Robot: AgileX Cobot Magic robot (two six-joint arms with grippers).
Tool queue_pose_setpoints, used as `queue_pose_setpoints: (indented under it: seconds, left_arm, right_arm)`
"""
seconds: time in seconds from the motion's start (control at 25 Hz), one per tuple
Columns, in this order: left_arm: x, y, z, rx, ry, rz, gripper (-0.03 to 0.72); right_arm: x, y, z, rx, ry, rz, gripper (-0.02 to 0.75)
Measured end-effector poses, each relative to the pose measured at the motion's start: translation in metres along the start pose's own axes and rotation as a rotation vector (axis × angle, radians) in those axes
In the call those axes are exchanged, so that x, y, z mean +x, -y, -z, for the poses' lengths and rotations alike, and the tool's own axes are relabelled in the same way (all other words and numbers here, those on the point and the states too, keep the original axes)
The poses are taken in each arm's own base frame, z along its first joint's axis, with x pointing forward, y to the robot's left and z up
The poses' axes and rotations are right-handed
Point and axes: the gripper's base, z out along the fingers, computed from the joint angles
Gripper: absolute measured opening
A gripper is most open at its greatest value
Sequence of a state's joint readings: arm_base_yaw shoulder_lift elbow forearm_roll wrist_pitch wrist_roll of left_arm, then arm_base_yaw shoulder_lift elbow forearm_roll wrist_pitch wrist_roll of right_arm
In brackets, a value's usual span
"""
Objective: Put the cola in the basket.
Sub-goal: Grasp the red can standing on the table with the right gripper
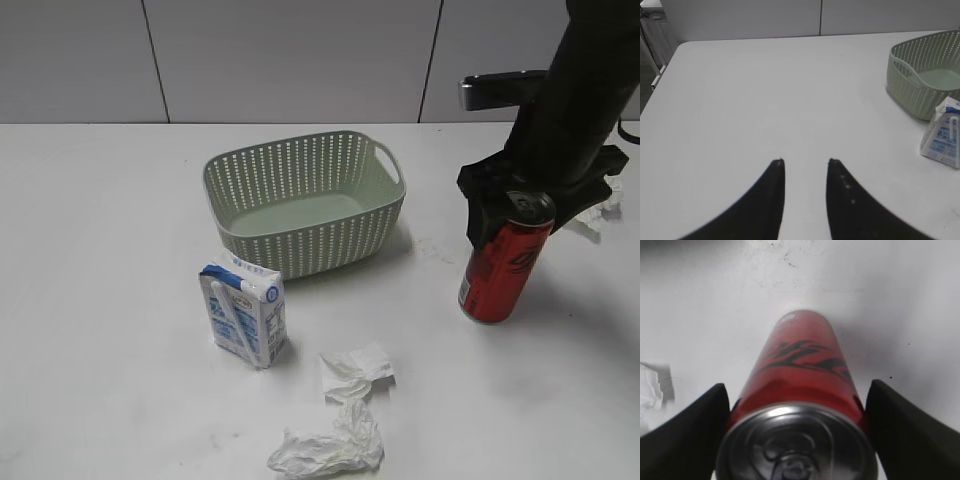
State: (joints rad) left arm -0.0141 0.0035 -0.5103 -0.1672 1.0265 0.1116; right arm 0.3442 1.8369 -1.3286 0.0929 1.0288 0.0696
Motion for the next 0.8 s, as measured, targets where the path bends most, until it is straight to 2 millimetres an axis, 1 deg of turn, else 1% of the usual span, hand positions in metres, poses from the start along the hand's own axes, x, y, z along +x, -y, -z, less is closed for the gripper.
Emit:
queue_pose_setpoints:
  seconds: [0.12, 0.2, 0.4, 0.8]
  left_arm:
    - [0.0000, 0.0000, 0.0000, 0.000, 0.000, 0.000, 0.231]
    - [0.0000, 0.0000, 0.0000, 0.000, 0.000, 0.000, 0.231]
    - [0.0000, 0.0000, 0.0000, 0.000, 0.000, 0.000, 0.231]
    - [0.0000, 0.0000, 0.0000, 0.000, 0.000, 0.000, 0.231]
  right_arm:
    - [-0.0016, 0.0004, -0.0076, 0.002, -0.017, -0.003, 0.639]
    - [-0.0023, 0.0006, -0.0109, 0.003, -0.026, -0.011, 0.624]
    - [-0.0029, 0.0005, -0.0107, 0.004, -0.032, -0.024, 0.524]
    - [-0.0036, 0.0000, -0.0079, 0.005, -0.062, -0.026, 0.524]
